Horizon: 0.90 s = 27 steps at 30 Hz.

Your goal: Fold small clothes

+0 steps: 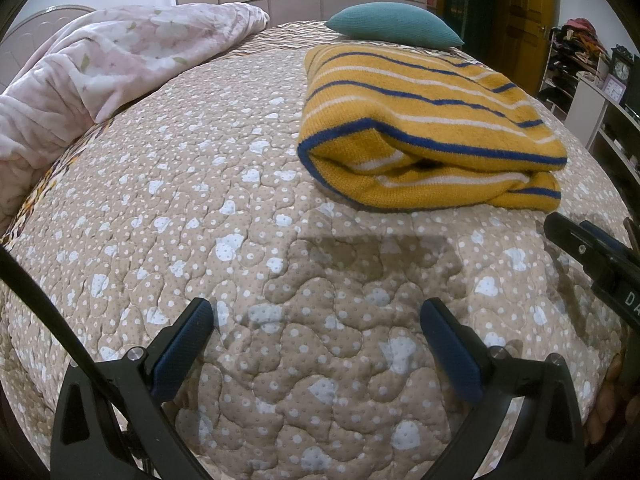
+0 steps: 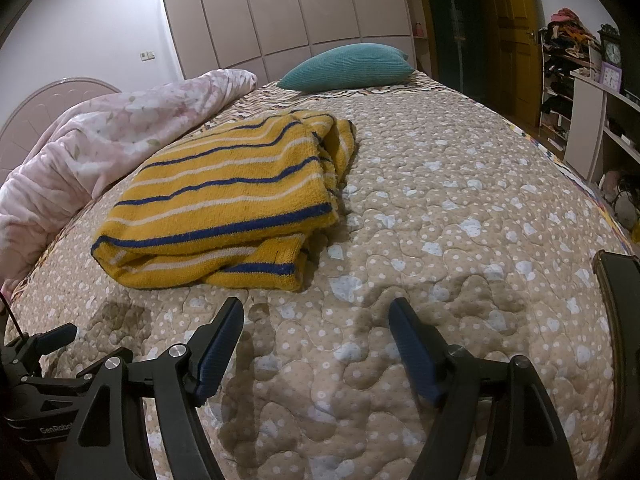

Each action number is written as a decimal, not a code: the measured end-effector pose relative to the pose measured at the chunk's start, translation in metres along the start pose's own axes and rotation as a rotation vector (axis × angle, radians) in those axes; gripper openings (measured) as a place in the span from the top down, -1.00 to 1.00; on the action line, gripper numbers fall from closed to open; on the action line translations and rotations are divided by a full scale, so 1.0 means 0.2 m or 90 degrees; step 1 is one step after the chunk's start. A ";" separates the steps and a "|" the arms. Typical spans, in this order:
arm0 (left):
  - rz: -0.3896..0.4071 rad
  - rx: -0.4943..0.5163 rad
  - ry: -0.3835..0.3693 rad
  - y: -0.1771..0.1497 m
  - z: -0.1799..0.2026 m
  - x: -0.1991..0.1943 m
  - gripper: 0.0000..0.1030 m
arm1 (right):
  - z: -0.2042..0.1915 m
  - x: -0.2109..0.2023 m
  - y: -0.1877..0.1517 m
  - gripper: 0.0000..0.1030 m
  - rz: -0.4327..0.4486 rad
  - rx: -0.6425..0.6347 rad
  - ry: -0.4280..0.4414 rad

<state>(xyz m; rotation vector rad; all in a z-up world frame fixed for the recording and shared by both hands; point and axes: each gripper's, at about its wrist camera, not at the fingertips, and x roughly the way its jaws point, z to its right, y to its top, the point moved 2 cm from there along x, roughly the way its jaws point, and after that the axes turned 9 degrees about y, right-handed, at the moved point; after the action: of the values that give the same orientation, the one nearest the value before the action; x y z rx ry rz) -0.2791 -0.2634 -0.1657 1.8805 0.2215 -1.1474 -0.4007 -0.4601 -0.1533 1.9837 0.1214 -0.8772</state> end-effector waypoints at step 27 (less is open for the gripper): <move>0.004 -0.001 -0.001 0.00 0.00 0.00 -1.00 | 0.00 0.01 0.00 -0.57 -0.002 -0.004 0.000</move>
<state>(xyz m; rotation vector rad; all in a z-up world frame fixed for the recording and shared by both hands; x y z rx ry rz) -0.2800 -0.2628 -0.1658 1.8776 0.2154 -1.1428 -0.4001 -0.4608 -0.1539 1.9776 0.1273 -0.8771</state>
